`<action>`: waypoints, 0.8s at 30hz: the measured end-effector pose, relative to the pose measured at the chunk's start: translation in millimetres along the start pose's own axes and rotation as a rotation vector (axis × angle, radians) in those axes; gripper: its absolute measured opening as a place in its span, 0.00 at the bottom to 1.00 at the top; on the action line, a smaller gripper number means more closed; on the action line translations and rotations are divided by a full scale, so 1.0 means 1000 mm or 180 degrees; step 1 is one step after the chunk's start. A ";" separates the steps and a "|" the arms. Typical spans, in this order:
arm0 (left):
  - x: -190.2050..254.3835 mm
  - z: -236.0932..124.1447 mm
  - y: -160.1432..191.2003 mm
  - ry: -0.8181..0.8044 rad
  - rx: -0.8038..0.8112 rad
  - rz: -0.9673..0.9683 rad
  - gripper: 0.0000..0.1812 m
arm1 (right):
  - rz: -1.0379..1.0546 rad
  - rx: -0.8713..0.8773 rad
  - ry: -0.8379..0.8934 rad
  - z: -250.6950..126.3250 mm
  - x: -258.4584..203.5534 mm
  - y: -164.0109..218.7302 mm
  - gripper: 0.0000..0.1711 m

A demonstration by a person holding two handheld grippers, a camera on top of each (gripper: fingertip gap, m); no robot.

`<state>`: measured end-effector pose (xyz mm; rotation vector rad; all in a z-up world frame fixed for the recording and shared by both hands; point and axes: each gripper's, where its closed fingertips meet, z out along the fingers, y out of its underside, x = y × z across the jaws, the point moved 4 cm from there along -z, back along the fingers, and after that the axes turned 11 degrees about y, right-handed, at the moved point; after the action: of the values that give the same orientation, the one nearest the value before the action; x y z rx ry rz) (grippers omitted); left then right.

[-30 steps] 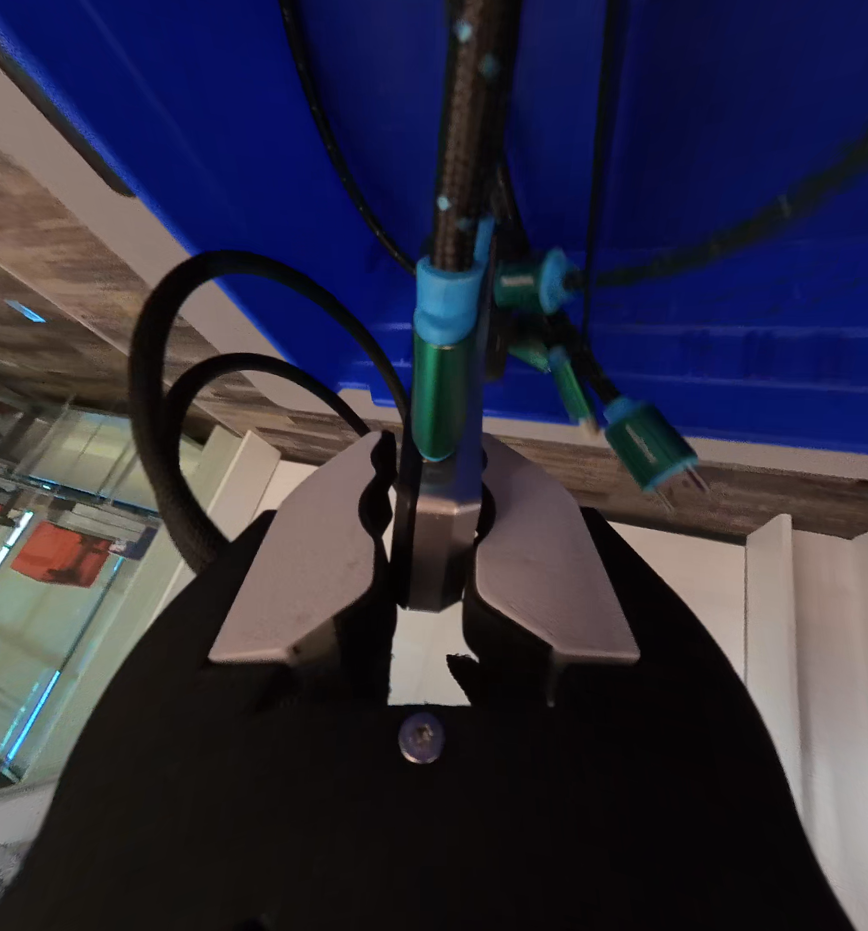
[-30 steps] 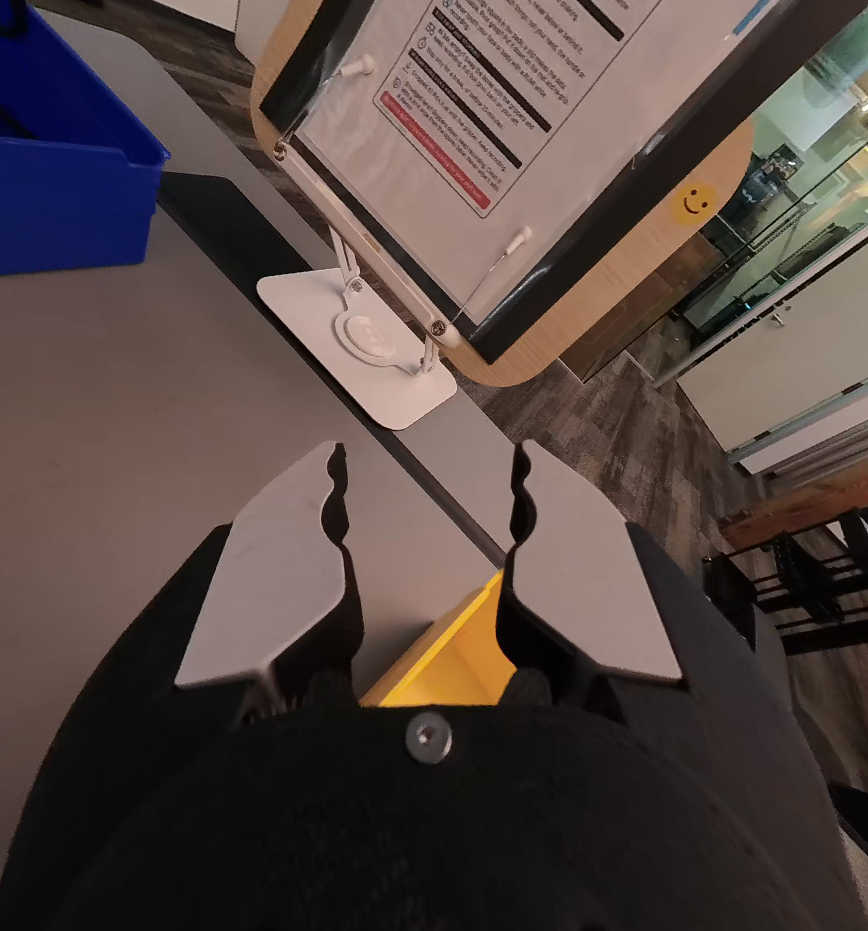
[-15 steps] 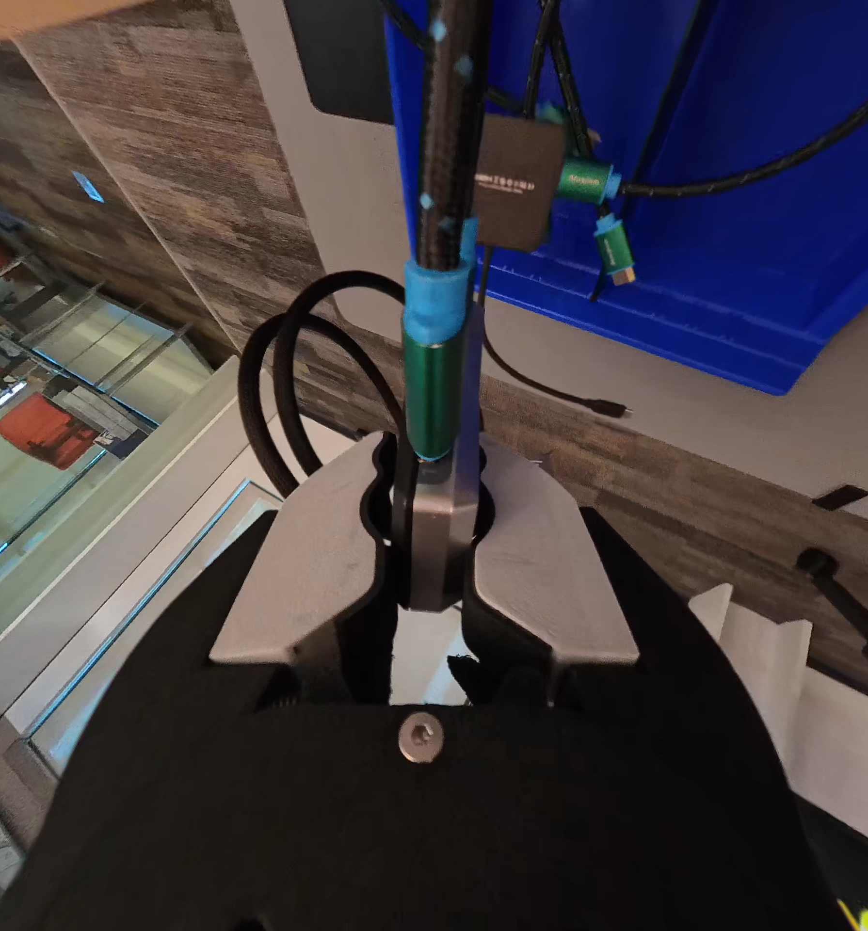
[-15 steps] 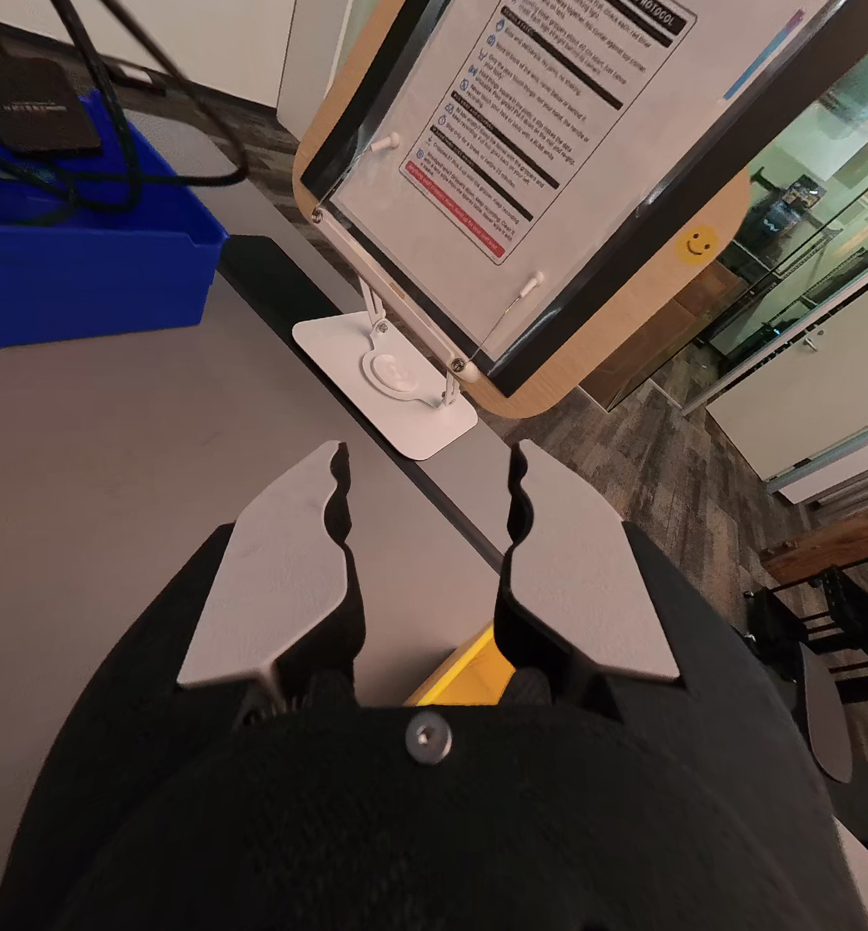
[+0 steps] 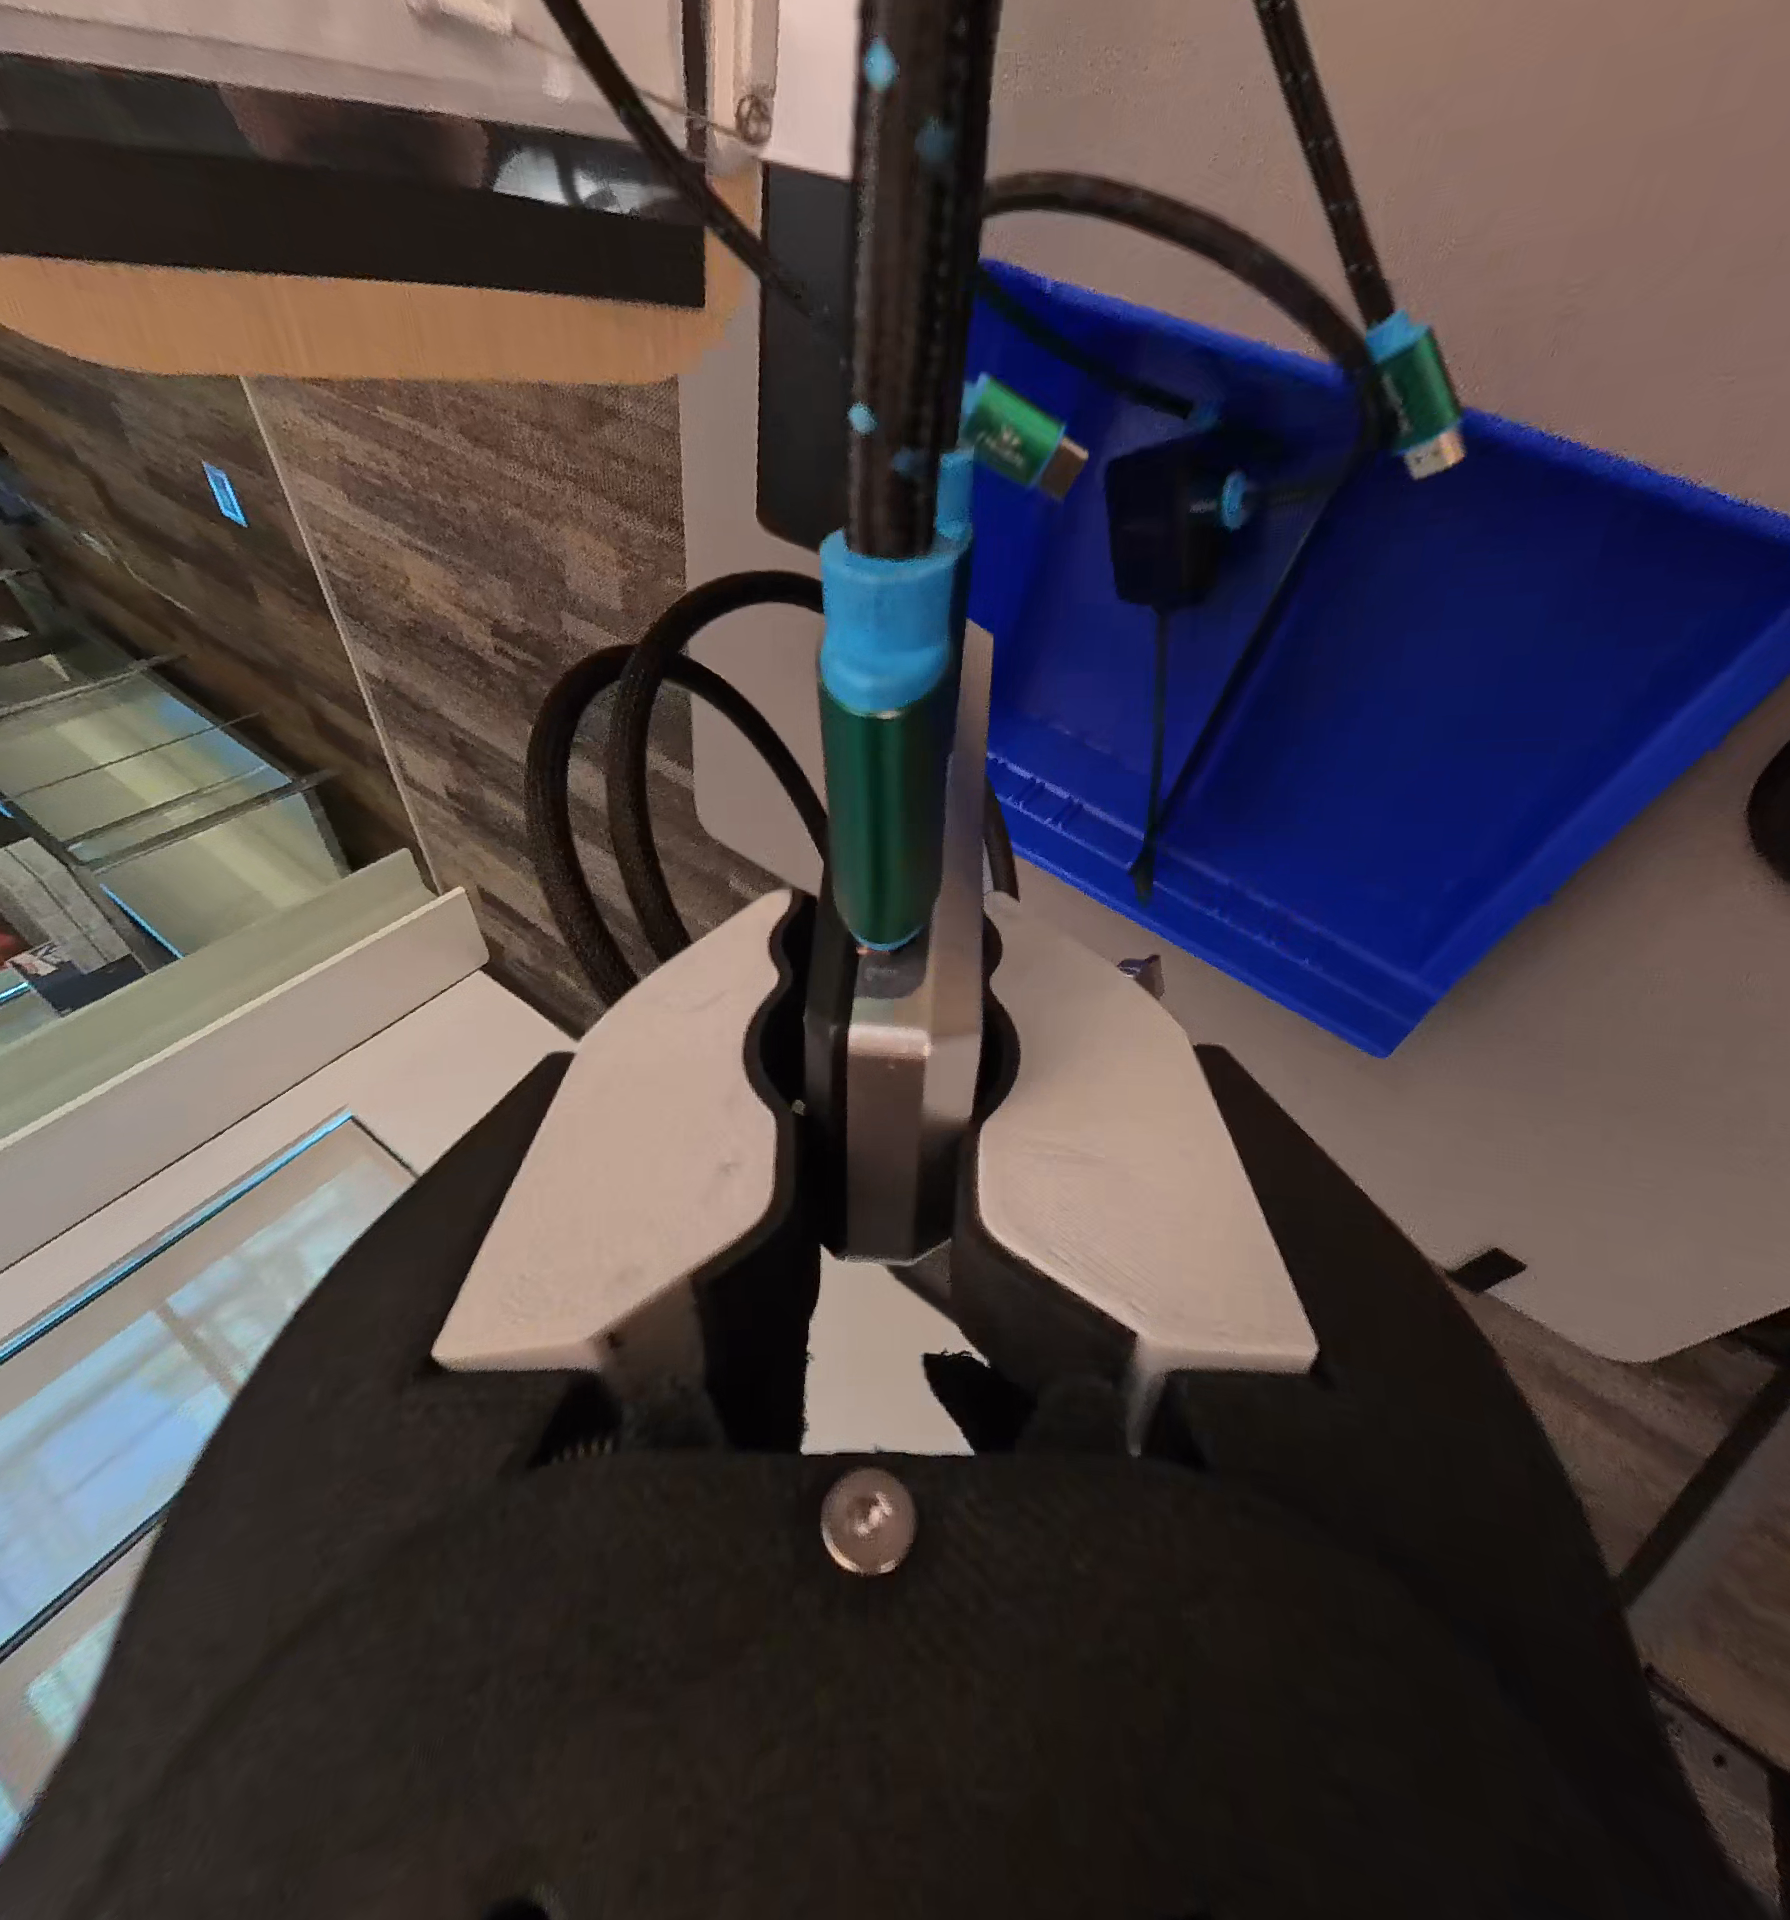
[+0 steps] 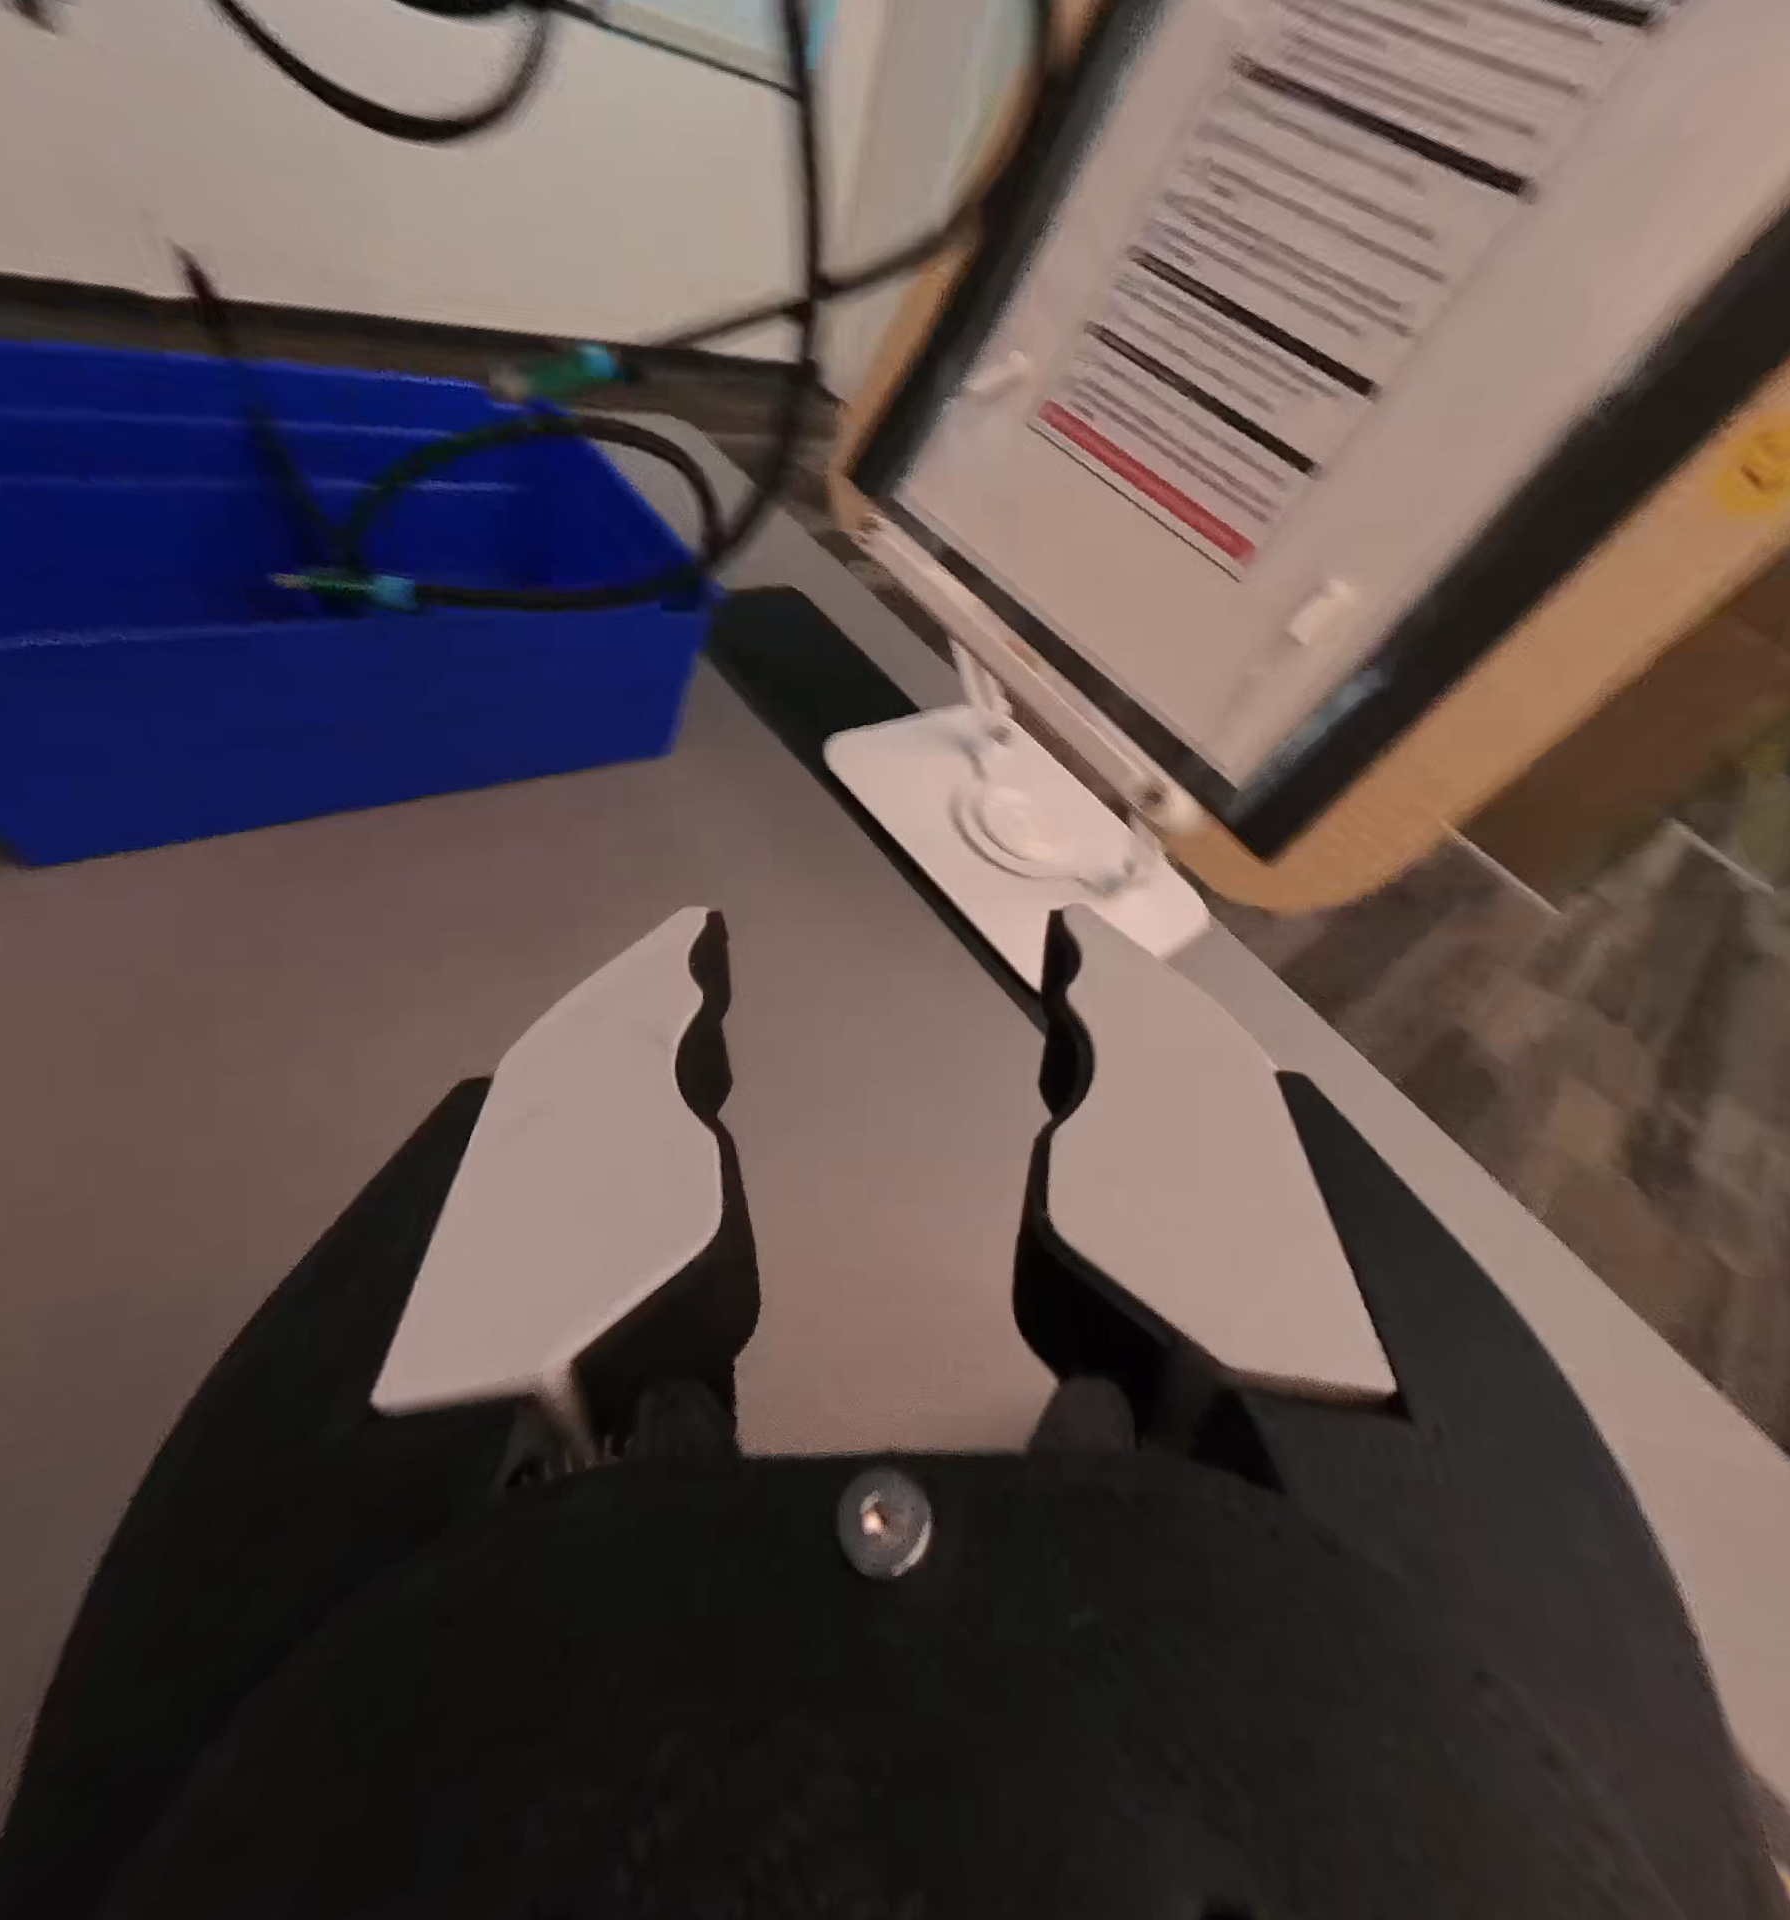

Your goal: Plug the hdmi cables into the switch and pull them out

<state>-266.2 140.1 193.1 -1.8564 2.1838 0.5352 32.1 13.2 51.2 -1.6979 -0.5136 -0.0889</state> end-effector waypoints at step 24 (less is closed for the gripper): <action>0.048 -0.047 -0.071 -0.0551 0.2728 -0.0578 0.15 | -0.0582 0.0762 -0.0152 -0.034 -0.054 -0.078 0.31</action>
<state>-201.9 68.3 207.5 -1.4243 1.6921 -0.2502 -38.1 -26.9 111.2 -1.4203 -0.6873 -0.1143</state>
